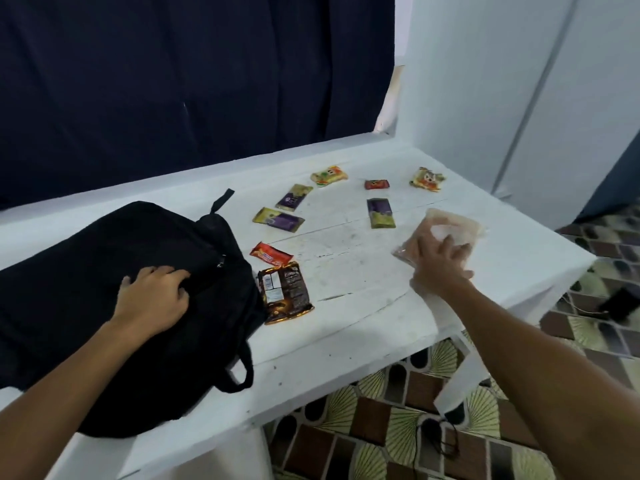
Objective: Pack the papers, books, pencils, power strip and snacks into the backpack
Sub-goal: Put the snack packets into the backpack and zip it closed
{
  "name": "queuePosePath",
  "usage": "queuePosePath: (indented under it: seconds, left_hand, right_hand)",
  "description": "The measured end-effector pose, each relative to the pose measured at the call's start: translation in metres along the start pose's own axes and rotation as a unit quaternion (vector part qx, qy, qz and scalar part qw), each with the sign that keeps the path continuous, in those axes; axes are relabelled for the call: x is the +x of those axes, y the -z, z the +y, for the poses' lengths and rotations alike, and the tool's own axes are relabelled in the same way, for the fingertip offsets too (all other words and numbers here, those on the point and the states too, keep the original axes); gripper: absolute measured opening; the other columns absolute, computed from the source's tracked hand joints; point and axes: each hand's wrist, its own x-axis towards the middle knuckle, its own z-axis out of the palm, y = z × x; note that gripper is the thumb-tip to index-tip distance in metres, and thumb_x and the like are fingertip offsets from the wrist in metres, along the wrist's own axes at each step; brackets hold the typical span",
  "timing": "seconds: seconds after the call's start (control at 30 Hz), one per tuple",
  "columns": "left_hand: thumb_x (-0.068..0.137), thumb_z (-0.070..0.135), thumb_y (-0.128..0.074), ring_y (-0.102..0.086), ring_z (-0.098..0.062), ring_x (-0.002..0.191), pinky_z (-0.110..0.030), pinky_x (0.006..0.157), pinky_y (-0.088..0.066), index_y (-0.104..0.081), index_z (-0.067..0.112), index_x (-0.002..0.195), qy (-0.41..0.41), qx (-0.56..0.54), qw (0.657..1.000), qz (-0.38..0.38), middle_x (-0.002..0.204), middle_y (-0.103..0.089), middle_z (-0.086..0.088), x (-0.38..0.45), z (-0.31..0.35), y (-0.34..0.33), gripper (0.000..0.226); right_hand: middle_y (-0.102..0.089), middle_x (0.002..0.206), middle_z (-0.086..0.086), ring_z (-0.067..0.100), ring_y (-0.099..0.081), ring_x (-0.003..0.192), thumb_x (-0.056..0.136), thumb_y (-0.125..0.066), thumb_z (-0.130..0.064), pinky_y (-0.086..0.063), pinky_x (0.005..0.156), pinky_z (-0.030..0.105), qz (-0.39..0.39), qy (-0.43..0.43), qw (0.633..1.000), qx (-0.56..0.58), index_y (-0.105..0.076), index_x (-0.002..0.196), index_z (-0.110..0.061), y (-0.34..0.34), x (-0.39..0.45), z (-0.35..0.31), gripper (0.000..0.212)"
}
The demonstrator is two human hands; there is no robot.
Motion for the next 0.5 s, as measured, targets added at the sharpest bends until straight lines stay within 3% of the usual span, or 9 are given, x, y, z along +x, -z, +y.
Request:
queuePosePath:
  seconds: [0.1, 0.2, 0.33, 0.4, 0.5]
  left_hand:
    - [0.085, 0.016, -0.056, -0.052, -0.03, 0.121, -0.054, 0.098, -0.043, -0.068, 0.016, 0.116, -0.019, -0.036, 0.999, 0.018, 0.125, -0.064, -0.004, -0.006, -0.008, 0.006, 0.033]
    - [0.081, 0.02, -0.065, -0.055, -0.03, 0.115, -0.047, 0.09, -0.049, -0.072, 0.014, 0.106, -0.02, -0.038, 0.999, 0.028, 0.116, -0.068, -0.003, -0.016, -0.012, 0.012, 0.026]
    - [0.076, 0.037, -0.072, -0.046, -0.027, 0.119, -0.047, 0.093, -0.039, -0.071, 0.023, 0.101, -0.005, 0.012, 1.0, 0.003, 0.12, -0.064, 0.003, -0.024, -0.019, 0.018, 0.028]
    - [0.074, 0.038, -0.073, -0.043, -0.025, 0.119, -0.045, 0.092, -0.037, -0.07, 0.026, 0.098, 0.005, 0.022, 1.0, -0.004, 0.122, -0.061, 0.005, -0.027, -0.026, 0.021, 0.027]
    - [0.075, 0.03, -0.071, -0.049, -0.025, 0.11, -0.041, 0.085, -0.04, -0.068, 0.022, 0.095, -0.005, 0.009, 1.0, 0.016, 0.111, -0.065, 0.002, -0.028, -0.028, 0.024, 0.021]
  right_hand:
    - [-0.015, 0.148, 0.024, 0.058, -0.005, 0.137, 0.081, -0.063, -0.024, -0.032, 0.095, 0.072, 0.064, -0.001, 0.998, -0.015, -0.017, 0.142, -0.029, -0.008, -0.004, -0.004, 0.077]
    - [-0.031, 0.141, 0.022, 0.055, -0.019, 0.133, 0.084, -0.059, -0.014, -0.039, 0.093, 0.066, 0.124, 0.026, 0.992, -0.02, -0.03, 0.138, -0.024, -0.009, -0.013, -0.008, 0.062]
    - [-0.052, 0.13, 0.016, 0.042, -0.042, 0.119, 0.088, -0.052, -0.021, -0.047, 0.092, 0.053, 0.179, 0.095, 0.973, 0.109, -0.047, 0.134, -0.023, -0.006, -0.019, -0.028, 0.047]
    - [-0.059, 0.122, 0.016, 0.041, -0.051, 0.11, 0.085, -0.042, -0.034, -0.049, 0.089, 0.047, 0.196, 0.152, 0.945, 0.216, -0.052, 0.133, -0.022, -0.001, -0.024, -0.054, 0.051]
    - [-0.066, 0.107, 0.018, 0.034, -0.06, 0.097, 0.081, -0.049, -0.014, -0.044, 0.081, 0.025, 0.216, 0.277, 0.881, 0.316, -0.06, 0.128, -0.012, 0.009, -0.034, -0.095, 0.048]
